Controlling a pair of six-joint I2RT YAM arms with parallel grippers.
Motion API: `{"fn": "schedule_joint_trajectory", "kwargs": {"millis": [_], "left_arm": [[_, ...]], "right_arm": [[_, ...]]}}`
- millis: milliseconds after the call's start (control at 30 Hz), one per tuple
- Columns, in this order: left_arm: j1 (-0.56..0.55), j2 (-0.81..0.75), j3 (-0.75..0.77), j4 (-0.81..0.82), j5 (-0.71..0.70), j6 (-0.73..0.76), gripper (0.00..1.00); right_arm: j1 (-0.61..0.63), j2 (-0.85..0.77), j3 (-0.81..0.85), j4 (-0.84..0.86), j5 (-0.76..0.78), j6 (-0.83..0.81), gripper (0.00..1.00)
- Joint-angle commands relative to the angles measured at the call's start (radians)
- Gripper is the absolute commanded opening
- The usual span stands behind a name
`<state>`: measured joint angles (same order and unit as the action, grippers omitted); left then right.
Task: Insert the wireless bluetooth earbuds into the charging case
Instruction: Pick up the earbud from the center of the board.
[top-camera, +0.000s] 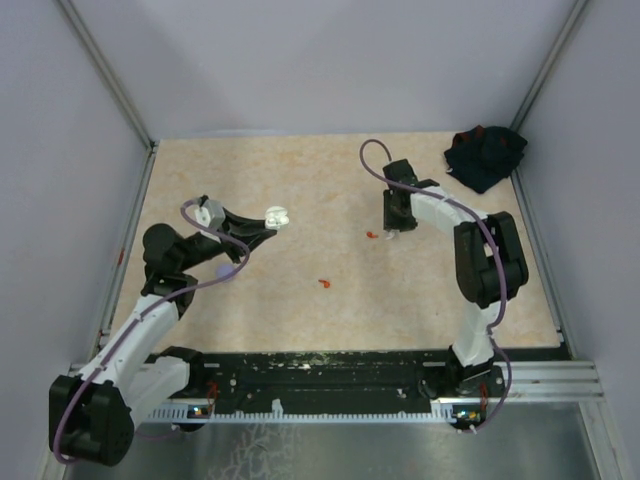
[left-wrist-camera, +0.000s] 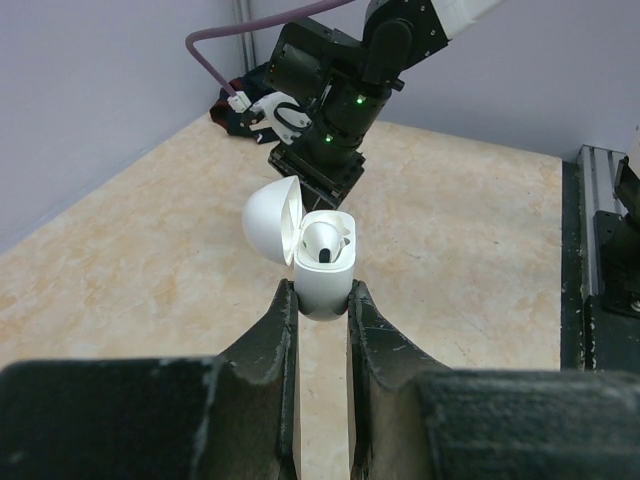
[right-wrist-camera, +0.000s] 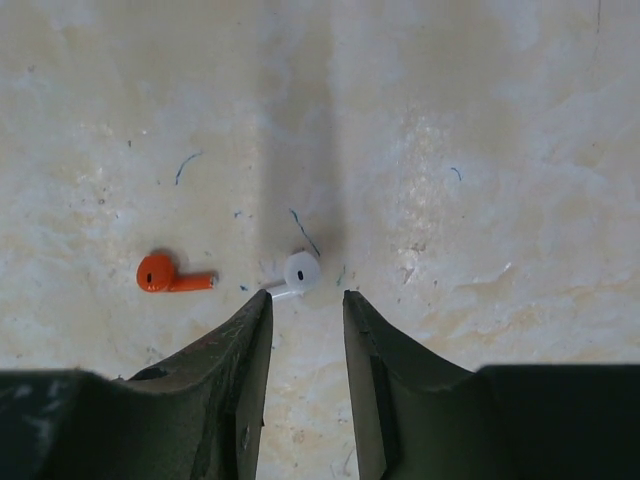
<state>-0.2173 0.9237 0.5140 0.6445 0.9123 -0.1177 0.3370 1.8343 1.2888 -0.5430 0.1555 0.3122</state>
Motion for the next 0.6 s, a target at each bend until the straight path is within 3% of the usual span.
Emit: {"fn": "schedule_joint_trajectory", "kwargs": {"millis": [0,367,567], "left_arm": [[0.007,0.0,0.034,-0.004,0.008,0.005,0.0],[0.009,0.04,0.013,0.062,0.042,-0.02,0.0],[0.009,0.046,0.009,0.071,0.044,-0.014,0.0]], "right_arm": [[-0.003,0.033,0.072,0.005,0.041,-0.023,0.33],[-0.003,0.107,0.082,0.013,0.016,-0.031,0.33],[-0.003,0.135,0.087,0.0,-0.031,-0.023,0.28]]}}
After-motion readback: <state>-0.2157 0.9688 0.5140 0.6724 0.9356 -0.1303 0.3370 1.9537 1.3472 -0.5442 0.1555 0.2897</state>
